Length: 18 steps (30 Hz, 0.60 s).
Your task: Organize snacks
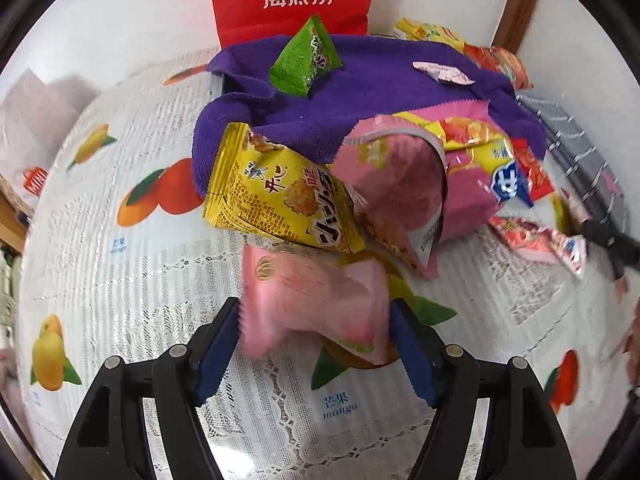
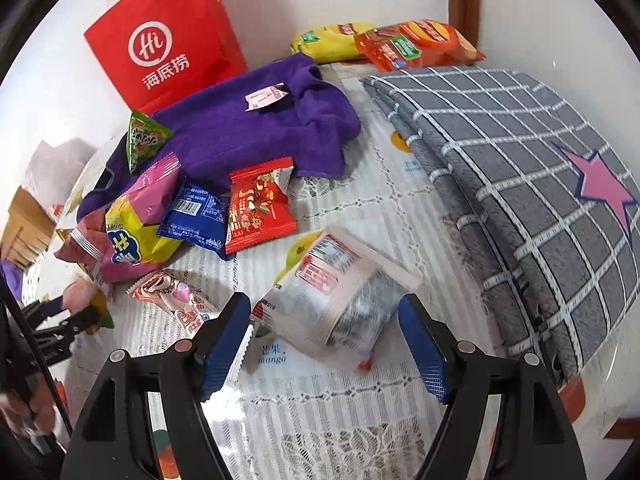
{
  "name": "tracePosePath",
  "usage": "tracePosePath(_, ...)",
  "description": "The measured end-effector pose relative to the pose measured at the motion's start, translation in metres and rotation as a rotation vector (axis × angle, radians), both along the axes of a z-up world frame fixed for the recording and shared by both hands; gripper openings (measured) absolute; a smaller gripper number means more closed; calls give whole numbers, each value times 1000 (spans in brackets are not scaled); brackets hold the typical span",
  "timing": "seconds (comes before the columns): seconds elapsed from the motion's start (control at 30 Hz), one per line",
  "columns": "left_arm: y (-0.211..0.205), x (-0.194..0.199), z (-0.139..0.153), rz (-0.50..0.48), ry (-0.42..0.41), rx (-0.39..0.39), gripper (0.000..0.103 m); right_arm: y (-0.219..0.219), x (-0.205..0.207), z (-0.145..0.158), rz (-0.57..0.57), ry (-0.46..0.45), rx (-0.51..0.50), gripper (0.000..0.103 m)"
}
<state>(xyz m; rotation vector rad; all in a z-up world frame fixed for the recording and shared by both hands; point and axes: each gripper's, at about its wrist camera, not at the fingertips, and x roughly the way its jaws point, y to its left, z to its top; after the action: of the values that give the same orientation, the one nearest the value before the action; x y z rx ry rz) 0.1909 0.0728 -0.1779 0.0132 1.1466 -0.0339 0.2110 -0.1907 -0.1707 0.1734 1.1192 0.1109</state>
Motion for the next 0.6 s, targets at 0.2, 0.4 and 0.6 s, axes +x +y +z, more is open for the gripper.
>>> tracePosePath(0.2, 8, 1, 5, 26, -12, -9, 49, 5, 7, -10, -5, 32, -9, 76)
tracePosePath(0.4, 17, -4, 8, 37, -18, -47, 47, 7, 16, -13, -77, 6, -36, 76)
tracePosePath(0.6, 27, -10, 14, 57, -42, -71, 44, 16, 15, -12, -46, -16, -140, 60)
